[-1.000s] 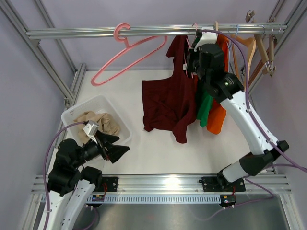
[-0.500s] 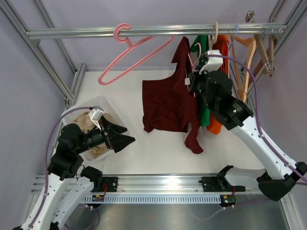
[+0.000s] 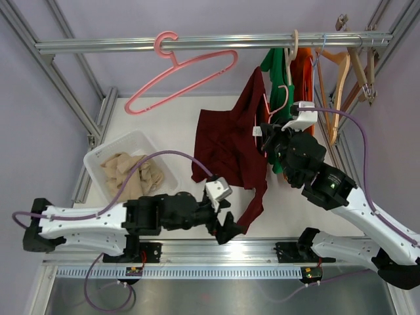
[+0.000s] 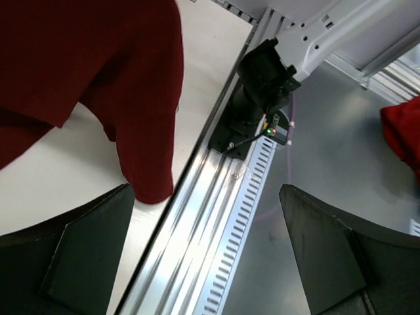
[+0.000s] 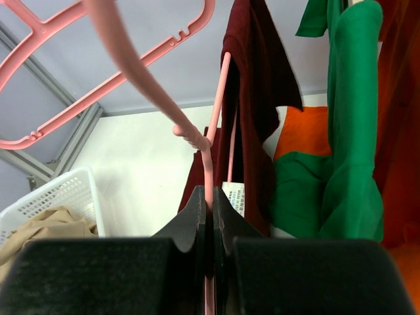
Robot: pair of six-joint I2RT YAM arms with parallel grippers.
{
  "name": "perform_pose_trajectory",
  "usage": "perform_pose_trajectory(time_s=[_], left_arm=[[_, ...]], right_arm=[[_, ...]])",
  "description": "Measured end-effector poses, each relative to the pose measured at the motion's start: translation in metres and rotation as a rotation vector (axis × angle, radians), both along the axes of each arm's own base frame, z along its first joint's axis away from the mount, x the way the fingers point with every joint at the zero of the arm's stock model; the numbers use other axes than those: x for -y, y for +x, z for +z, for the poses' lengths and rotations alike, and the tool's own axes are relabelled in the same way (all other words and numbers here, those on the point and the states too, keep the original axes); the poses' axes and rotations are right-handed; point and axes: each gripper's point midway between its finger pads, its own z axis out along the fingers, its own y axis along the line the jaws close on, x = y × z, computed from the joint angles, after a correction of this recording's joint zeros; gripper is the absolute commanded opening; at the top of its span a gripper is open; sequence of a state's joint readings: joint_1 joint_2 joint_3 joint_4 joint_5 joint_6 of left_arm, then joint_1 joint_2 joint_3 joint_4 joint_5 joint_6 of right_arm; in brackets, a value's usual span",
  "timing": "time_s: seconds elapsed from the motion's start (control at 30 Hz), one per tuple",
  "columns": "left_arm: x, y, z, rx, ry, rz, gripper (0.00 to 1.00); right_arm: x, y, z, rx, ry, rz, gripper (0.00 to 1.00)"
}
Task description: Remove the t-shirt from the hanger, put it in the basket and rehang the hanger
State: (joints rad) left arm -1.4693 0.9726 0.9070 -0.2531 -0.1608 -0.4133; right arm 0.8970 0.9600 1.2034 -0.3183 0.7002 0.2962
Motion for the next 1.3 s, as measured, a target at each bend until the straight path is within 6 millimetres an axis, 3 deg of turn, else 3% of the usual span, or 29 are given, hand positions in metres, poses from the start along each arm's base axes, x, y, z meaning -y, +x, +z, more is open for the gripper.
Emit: perform_pose_trajectory(time_s=[0.23, 0.47, 0.53, 0.6, 0.63, 0.67, 0.7, 0.83, 0.97, 1.1, 1.23, 1.3], left_arm=[[0.052, 0.008, -0.009, 0.114, 0.040, 0.052, 0.99], [0.078, 0.020, -0.011, 0.192, 0.042, 0.096, 0.93], [0.084, 0.023, -0.012, 0.207, 0.048, 0.107, 0.79], [0.089, 0.026, -0.014, 0.224, 0.054, 0.121, 0.60], [0.090, 0.028, -0.014, 0.230, 0.057, 0.128, 0.23], [0.090, 0.030, -0.015, 0.239, 0.060, 0.135, 0.07], [0.090, 0.031, -0.015, 0.244, 0.061, 0.142, 0.00], [0.090, 0.027, -0.013, 0.267, 0.060, 0.146, 0.00], [0.090, 0.006, -0.018, 0.285, 0.063, 0.118, 0.00], [0.075, -0.011, -0.054, 0.293, 0.121, 0.105, 0.00], [0.051, -0.003, -0.094, 0.272, 0.187, 0.157, 0.00], [0.043, 0.000, -0.099, 0.252, 0.187, 0.184, 0.00]], right_arm=[[0.002, -0.009, 0.004, 0.008, 0.056, 0.006, 0.00], [0.014, -0.023, 0.018, 0.039, 0.127, 0.021, 0.00], [0.013, -0.025, 0.020, 0.043, 0.140, 0.039, 0.00], [0.009, -0.027, 0.020, 0.043, 0.147, 0.064, 0.00], [0.007, -0.027, 0.019, 0.042, 0.148, 0.074, 0.00], [0.005, -0.028, 0.018, 0.040, 0.148, 0.087, 0.00], [0.003, -0.029, 0.017, 0.038, 0.148, 0.096, 0.00], [0.001, -0.030, 0.018, 0.040, 0.150, 0.112, 0.00], [0.002, -0.030, 0.023, 0.062, 0.141, 0.113, 0.00], [-0.002, -0.028, 0.031, 0.083, 0.116, 0.124, 0.00], [-0.012, -0.028, 0.038, 0.084, 0.081, 0.163, 0.00], [-0.015, -0.031, 0.040, 0.081, 0.072, 0.188, 0.00]])
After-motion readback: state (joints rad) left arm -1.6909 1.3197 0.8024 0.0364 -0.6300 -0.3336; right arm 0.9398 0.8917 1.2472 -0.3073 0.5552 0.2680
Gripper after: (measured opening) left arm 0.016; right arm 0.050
